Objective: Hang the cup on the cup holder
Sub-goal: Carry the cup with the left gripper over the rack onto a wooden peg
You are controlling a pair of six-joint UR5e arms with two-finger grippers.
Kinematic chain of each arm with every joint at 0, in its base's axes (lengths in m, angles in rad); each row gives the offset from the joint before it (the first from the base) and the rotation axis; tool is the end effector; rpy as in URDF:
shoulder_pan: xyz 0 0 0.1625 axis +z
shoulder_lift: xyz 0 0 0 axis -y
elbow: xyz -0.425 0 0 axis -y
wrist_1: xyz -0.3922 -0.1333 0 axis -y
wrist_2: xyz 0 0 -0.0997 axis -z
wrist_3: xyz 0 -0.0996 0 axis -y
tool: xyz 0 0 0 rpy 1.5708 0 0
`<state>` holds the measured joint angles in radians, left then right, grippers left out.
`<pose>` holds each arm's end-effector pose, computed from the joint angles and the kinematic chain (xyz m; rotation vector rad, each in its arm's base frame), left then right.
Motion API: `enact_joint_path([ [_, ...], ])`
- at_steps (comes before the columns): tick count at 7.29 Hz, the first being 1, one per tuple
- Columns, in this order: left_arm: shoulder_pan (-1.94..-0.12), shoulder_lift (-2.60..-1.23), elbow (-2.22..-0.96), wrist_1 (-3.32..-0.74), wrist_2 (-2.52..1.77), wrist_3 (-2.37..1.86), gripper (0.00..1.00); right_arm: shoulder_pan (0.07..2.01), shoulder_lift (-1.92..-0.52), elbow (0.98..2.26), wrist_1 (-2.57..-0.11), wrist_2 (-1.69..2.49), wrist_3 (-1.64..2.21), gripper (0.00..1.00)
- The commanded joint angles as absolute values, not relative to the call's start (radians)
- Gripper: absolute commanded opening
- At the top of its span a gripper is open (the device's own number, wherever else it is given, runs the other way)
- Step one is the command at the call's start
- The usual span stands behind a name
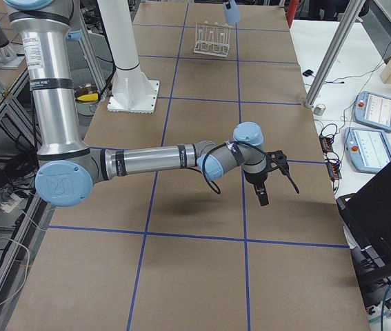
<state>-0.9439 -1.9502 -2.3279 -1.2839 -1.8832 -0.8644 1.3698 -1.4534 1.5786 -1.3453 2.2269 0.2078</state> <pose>0.1864 -0.4323 0.1892 0.4198 0.7867 -0.0889 -0.0407 -0.5629 0.5755 0.1991 -0.7043 -0.1085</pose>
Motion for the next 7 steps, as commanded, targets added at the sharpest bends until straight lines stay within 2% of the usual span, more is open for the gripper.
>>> enact_joint_path([
  [1,-0.94,-1.947,-2.295,-1.188,-1.972,-0.783,0.0,1.387,-1.456,1.614,-1.555,2.307,0.102,1.0],
  [3,-0.946,-1.959,-2.19,-1.186,-2.035,-0.752,0.0,1.393,-1.448,1.631,-1.679,2.306,0.003,1.0],
  [7,-1.011,-1.962,-2.07,-1.183,-2.088,-0.577,0.0,1.393,-1.451,1.629,-1.681,2.307,0.003,1.0],
])
